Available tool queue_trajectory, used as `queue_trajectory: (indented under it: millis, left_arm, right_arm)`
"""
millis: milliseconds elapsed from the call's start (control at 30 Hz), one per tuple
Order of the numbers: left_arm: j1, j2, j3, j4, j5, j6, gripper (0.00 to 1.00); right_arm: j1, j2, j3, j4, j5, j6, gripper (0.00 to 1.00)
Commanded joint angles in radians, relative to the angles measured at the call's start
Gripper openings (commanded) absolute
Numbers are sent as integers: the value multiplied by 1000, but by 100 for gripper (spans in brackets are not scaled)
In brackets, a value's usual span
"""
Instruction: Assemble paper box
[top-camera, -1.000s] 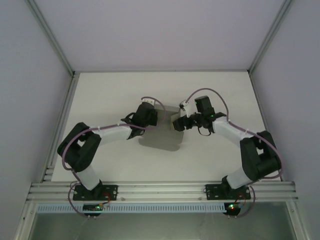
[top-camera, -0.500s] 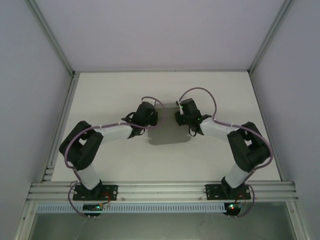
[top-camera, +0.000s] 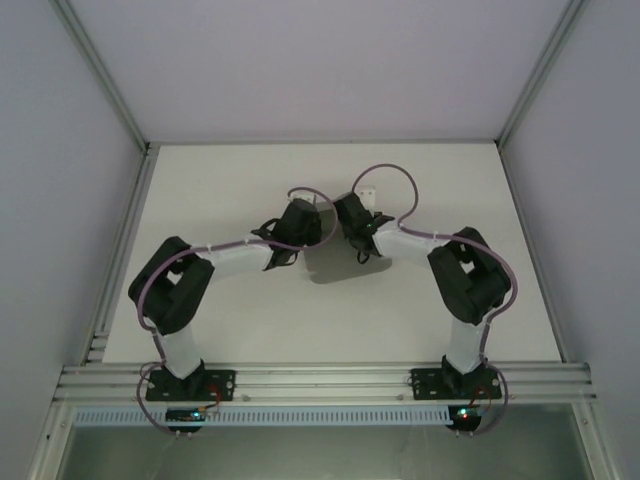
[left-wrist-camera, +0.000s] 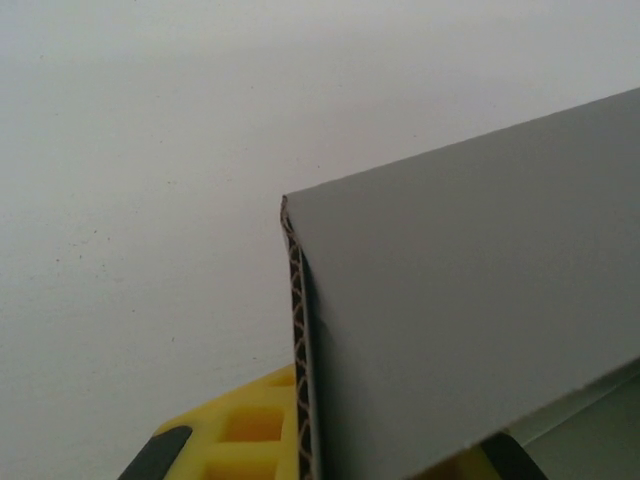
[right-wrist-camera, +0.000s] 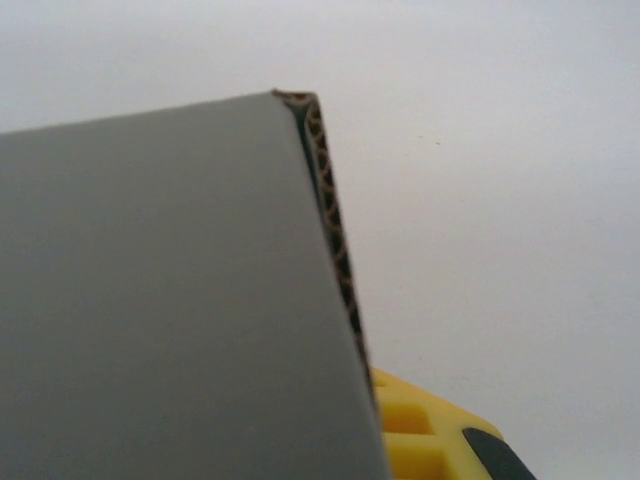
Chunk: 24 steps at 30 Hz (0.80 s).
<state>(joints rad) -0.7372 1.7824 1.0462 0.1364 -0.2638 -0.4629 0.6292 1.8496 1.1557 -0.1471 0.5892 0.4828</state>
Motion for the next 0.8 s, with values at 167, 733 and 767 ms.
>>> queue_trajectory:
  millis: [167, 733, 767]
  left_arm:
    - [-17, -10, 37, -69, 5, -13, 0]
    - [-4, -23, 42, -86, 31, 28, 0]
    - [0, -24, 42, -87, 35, 30, 0]
  right_arm:
    - [-68, -1, -90, 147, 38, -54, 0]
    - [-69, -474, -297, 199, -493, -279, 87]
    - [-69, -497, -303, 180, -498, -279, 91]
